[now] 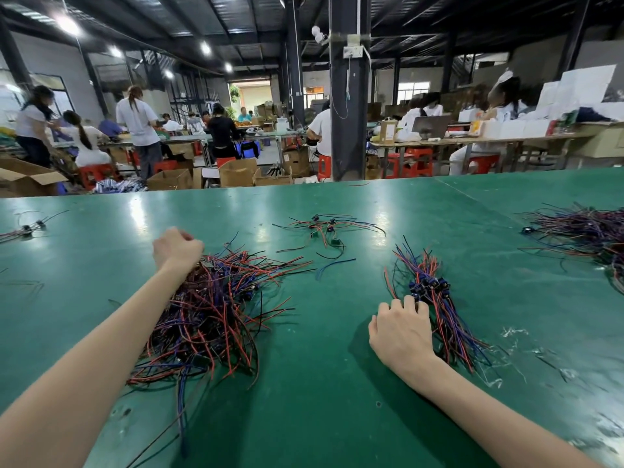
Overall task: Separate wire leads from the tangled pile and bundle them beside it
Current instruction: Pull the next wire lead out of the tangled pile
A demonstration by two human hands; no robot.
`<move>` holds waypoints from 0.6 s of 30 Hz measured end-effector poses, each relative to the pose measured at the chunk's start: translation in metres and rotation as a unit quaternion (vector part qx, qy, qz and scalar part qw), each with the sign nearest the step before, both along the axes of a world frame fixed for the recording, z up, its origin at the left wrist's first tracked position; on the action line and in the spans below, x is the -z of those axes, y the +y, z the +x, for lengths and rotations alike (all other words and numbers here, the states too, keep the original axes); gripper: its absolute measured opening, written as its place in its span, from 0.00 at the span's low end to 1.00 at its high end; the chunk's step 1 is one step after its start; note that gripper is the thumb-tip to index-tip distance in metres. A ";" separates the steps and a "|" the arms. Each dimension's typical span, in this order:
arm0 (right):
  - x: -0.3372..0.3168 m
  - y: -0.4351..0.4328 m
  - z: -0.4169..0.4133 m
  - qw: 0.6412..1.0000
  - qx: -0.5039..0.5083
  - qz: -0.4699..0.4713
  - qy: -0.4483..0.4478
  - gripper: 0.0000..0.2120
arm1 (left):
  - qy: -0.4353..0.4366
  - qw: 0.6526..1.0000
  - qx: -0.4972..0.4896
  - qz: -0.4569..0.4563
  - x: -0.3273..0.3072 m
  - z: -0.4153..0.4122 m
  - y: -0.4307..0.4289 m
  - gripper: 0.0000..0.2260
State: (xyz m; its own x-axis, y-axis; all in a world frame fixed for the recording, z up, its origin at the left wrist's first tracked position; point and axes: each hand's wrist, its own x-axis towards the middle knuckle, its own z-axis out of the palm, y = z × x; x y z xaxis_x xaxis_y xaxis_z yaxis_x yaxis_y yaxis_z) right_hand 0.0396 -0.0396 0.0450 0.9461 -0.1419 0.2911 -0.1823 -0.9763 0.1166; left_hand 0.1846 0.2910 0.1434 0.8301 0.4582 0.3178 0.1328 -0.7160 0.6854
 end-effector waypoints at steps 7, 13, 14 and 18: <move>0.001 0.001 -0.001 1.000 0.004 -0.009 -0.010 0.18 | -0.292 0.954 -0.006 -0.065 -0.062 -0.024 -0.027 0.08; 0.002 0.002 -0.001 1.000 0.010 -0.014 -0.017 0.18 | -0.219 0.850 0.205 -0.432 -0.077 -0.074 -0.079 0.08; 0.001 0.002 -0.002 1.000 0.006 -0.013 -0.019 0.18 | -0.175 0.829 0.243 -0.473 -0.068 -0.085 -0.091 0.06; -0.004 0.002 -0.006 0.991 -0.095 -0.015 -0.097 0.07 | -0.020 0.747 0.308 -0.588 -0.010 -0.120 -0.146 0.04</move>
